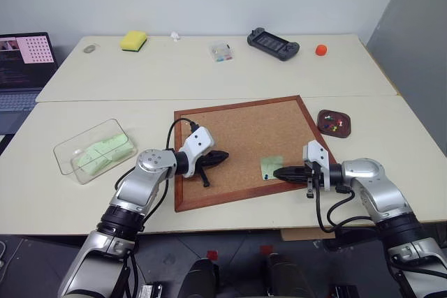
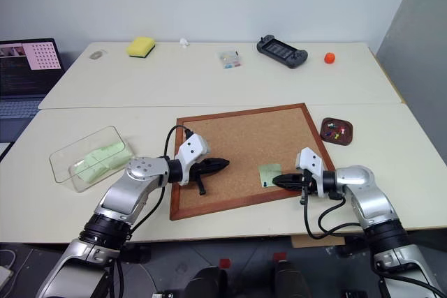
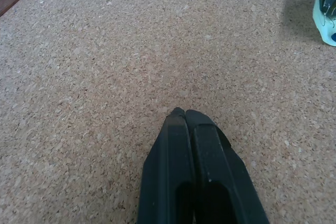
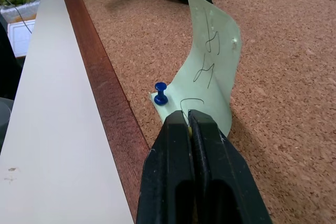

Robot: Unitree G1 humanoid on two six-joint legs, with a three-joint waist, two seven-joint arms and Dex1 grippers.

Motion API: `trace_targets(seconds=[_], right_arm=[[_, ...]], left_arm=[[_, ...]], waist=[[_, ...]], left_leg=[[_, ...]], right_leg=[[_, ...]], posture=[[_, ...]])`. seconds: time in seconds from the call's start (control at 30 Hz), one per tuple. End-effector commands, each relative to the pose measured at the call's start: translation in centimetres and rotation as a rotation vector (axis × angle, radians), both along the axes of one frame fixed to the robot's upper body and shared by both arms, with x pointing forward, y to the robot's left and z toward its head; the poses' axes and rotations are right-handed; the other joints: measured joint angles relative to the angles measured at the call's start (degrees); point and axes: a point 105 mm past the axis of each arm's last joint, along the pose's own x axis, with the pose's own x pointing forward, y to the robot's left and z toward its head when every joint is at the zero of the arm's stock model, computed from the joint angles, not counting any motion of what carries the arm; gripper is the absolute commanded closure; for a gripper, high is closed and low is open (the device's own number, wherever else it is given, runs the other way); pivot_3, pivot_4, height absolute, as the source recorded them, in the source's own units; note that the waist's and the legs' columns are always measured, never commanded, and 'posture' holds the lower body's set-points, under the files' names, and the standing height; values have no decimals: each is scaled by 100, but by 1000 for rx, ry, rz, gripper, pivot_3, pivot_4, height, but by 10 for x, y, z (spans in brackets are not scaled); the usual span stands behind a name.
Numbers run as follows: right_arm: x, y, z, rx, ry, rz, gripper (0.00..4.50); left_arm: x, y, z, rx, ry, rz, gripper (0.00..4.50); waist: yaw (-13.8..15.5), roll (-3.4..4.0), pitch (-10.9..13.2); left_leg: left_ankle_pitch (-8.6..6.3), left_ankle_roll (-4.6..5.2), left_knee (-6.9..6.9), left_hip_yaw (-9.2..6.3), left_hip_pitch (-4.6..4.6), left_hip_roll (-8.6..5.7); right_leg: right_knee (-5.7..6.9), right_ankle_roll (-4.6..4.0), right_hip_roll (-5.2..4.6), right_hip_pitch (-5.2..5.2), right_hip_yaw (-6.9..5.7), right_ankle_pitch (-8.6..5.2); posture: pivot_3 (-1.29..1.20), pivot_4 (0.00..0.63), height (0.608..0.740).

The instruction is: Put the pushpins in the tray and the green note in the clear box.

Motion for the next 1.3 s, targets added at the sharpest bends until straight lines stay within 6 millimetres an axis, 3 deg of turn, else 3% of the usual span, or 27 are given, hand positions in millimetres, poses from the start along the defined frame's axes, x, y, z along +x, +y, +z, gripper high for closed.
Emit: trace_targets(seconds=[0.03,0.37,0.53,0.67,0.77,1.07,1.3], right_arm=[[1,7,48,115,-93,14,4471],[-4,8,92,213,-63,-44,4471],[49,-36,114,257,-167,-381,4471],[97,-94,110,164,-198,-764,4471],[112,-114,103,120,-197,-884,4471],[129,-128,80,42,-158,-978,4471],[128,-133,67,-2,-141,-986,3294]], left_arm=[[-8,4,-24,59,78,3,4500],[-8,3,-28,60,75,4,4500],[-7,0,-27,55,72,0,4500],[-6,-1,-28,54,68,0,4500],[-5,-1,-28,54,66,2,4500],[-4,1,-27,53,61,8,4500],[-5,3,-28,54,62,15,4500]], waist=[[0,1,0],[9,1,-1],[10,1,-2],[13,5,-5],[20,5,-5],[10,11,-8],[12,12,-8]], left_leg=[[0,0,0,0,0,0],[0,0,-2,-12,-3,2],[0,0,0,-4,-2,-1],[0,1,1,-2,0,-1],[1,2,-3,2,-4,-4],[1,3,-2,15,-4,-5],[2,4,-3,13,-3,-4]], right_leg=[[1,0,0,-1,0,0],[-2,0,-3,1,-6,0],[-1,1,-8,1,-2,1],[-1,1,-7,3,-3,1],[-2,0,-10,-1,-1,1],[-1,1,-12,-3,10,2],[-1,1,-12,-2,8,2]], posture=[[0,150,740],[0,150,740],[0,150,740],[0,150,740],[0,150,740],[0,150,740],[0,150,740]])
